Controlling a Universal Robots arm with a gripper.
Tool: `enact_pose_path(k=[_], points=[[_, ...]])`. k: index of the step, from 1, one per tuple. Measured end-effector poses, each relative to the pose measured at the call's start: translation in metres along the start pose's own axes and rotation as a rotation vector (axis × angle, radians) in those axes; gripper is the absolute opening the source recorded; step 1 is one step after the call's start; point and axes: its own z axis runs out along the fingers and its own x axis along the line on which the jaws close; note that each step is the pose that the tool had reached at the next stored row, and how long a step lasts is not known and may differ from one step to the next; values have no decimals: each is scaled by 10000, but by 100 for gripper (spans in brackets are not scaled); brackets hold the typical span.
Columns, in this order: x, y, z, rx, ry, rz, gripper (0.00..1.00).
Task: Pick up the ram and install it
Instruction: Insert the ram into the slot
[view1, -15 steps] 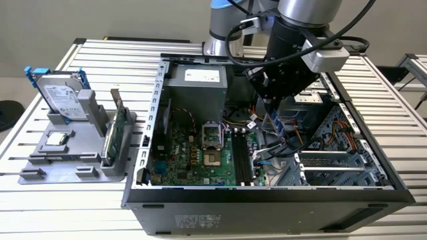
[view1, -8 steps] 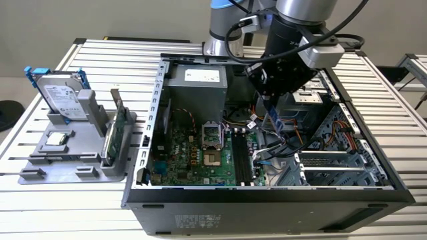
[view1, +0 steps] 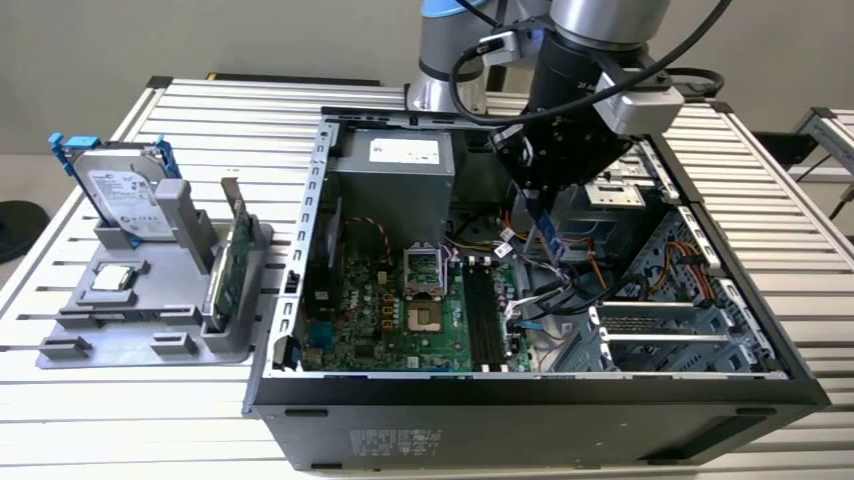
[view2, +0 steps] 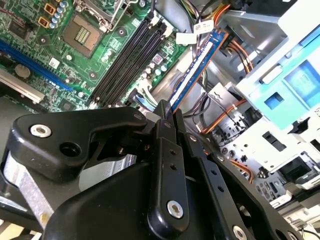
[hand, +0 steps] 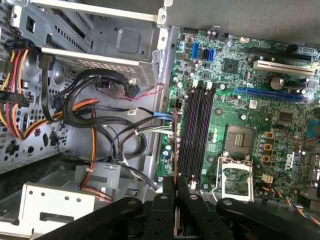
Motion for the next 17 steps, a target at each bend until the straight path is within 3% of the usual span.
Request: enact_pose_path(k=[17], points=[[23, -89, 59, -95, -12, 17, 0]])
